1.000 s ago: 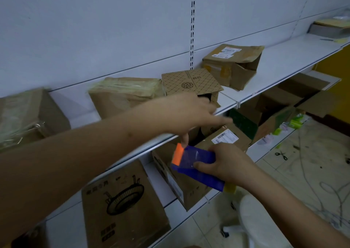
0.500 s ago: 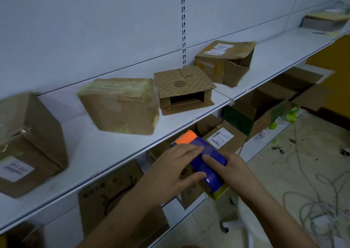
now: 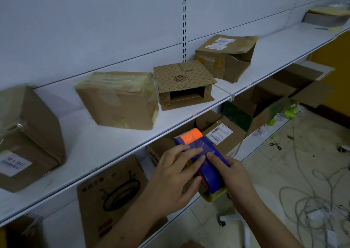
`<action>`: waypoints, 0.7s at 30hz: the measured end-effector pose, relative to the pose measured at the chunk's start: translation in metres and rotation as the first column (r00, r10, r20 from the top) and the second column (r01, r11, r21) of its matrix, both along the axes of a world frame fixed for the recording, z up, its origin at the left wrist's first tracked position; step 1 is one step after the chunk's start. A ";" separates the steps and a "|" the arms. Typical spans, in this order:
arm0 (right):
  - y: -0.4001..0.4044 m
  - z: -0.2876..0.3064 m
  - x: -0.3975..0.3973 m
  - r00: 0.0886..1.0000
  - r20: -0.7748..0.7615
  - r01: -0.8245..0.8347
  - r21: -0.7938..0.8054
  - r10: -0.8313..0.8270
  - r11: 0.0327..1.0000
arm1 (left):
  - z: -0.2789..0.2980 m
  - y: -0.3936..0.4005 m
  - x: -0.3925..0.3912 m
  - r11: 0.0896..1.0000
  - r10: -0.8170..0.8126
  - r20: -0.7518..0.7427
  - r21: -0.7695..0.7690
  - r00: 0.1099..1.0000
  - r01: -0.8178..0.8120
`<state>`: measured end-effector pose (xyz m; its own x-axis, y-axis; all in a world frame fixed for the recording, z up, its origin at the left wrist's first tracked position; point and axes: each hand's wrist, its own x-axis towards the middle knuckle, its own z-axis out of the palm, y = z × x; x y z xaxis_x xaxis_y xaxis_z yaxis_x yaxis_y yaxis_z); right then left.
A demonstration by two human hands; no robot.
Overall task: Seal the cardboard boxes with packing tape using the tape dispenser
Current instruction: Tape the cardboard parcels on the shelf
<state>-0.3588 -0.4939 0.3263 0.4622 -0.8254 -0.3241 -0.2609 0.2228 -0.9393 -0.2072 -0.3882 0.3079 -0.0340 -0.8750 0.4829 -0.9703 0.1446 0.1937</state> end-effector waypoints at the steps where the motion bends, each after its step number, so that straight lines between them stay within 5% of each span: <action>1: 0.000 -0.001 -0.001 1.000 -0.001 0.010 0.001 -0.010 1.000 | 0.001 0.000 0.000 1.000 -0.008 -0.019 0.008 1.000 0.008; 10: 0.007 -0.008 0.001 0.996 -0.072 0.042 -0.103 -0.049 0.994 | 0.010 0.002 0.017 0.983 -0.166 -0.153 0.048 0.974 0.175; 14: 0.009 -0.008 -0.003 0.997 -0.081 -0.024 -0.114 0.015 0.993 | 0.009 0.009 0.025 0.998 -0.048 -0.327 -0.047 0.944 0.035; 18: 0.006 -0.004 -0.013 0.991 0.075 -0.116 0.046 0.112 0.992 | 0.015 0.011 0.035 0.957 0.165 -0.708 -0.054 0.686 -0.285; 21: 0.004 -0.001 -0.019 0.972 0.190 -0.167 0.151 0.138 0.974 | 0.023 0.015 0.030 0.966 0.155 -0.861 0.028 0.485 -0.259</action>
<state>-0.3780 -0.4899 0.3252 0.6407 -0.6826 -0.3515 -0.1366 0.3492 -0.9270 -0.1773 -0.3728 0.3308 0.6132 -0.7494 0.2499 -0.3460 0.0296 0.9378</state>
